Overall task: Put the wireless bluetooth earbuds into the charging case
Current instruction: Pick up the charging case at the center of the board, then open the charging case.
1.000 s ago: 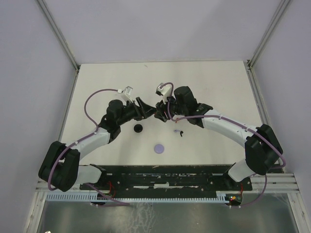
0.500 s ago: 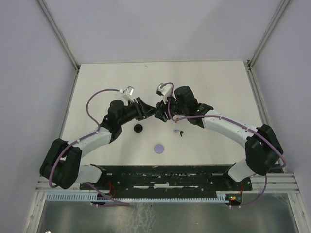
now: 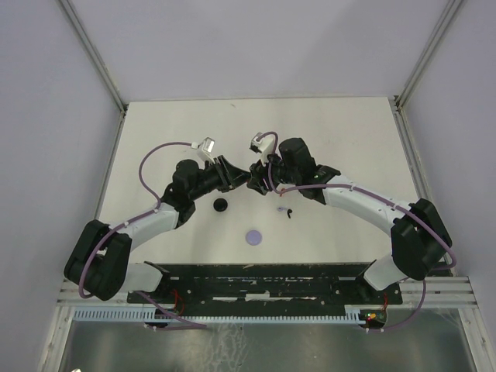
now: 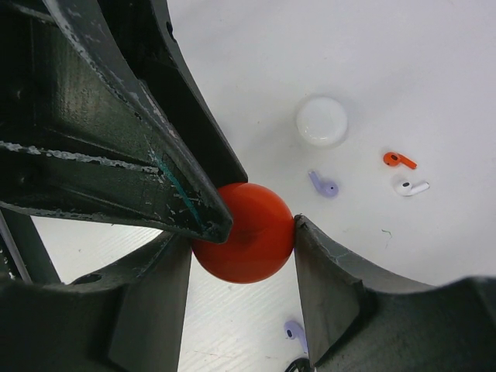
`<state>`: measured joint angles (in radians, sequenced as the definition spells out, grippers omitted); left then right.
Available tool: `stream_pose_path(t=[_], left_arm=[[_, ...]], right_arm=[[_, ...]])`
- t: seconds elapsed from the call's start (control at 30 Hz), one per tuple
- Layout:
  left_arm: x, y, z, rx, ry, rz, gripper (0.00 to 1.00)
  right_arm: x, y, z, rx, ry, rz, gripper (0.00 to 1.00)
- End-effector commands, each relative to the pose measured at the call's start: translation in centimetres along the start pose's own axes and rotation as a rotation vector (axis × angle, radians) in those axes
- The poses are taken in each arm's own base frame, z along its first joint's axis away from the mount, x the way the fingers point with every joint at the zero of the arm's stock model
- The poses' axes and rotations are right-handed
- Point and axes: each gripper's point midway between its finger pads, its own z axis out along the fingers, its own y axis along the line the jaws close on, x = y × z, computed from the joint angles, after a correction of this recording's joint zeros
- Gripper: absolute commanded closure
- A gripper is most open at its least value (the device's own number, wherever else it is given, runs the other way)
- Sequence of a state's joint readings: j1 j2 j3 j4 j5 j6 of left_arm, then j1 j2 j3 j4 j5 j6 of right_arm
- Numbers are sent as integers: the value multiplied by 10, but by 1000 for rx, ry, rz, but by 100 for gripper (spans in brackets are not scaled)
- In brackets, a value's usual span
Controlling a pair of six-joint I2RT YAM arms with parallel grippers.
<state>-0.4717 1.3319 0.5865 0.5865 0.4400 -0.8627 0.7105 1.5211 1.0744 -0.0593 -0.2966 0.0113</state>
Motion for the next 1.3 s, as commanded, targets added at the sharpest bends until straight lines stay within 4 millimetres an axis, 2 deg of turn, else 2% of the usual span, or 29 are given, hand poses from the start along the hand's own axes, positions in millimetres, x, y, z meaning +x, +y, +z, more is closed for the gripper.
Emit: stream_pose_path(t=[0.0, 0.27, 0.3, 0.43, 0.53, 0.63, 0.73, 0.8, 0.9, 0.93, 0.97, 1.07, 1.27], left_arm=[[-1, -23, 1, 91, 7, -19, 54], [2, -26, 2, 110, 16, -27, 55], [2, -26, 2, 111, 17, -30, 58], [4, -28, 3, 122, 22, -38, 80], [3, -27, 4, 121, 20, -40, 86], [3, -27, 4, 120, 18, -41, 97], [2, -27, 4, 116, 16, -43, 97], [2, -26, 4, 109, 10, -45, 97], [-2, -23, 5, 87, -7, -42, 97], [-4, -21, 5, 77, -13, -39, 97], [-5, -20, 6, 65, -16, -35, 97], [-12, -18, 7, 49, -28, -24, 97], [-23, -15, 10, 39, -51, -23, 97]], right_arm=[[-33, 1, -9, -5, -113, -28, 94], [-36, 1, -8, -12, -127, -26, 94], [-36, 1, -7, -12, -127, -26, 94], [-38, 1, -7, -13, -133, -23, 94], [-39, 1, -7, -14, -135, -24, 94], [-40, 1, -8, -14, -138, -24, 94], [-42, 1, -8, -11, -141, -25, 92], [-44, -1, -9, -3, -144, -21, 79], [-47, -3, -13, 12, -149, -9, 36], [-50, -4, -17, 22, -157, -3, 25], [-52, -6, -20, 37, -164, 5, 17], [-59, -16, -37, 103, -189, 39, 2], [-57, -41, -70, 269, -184, 116, 1]])
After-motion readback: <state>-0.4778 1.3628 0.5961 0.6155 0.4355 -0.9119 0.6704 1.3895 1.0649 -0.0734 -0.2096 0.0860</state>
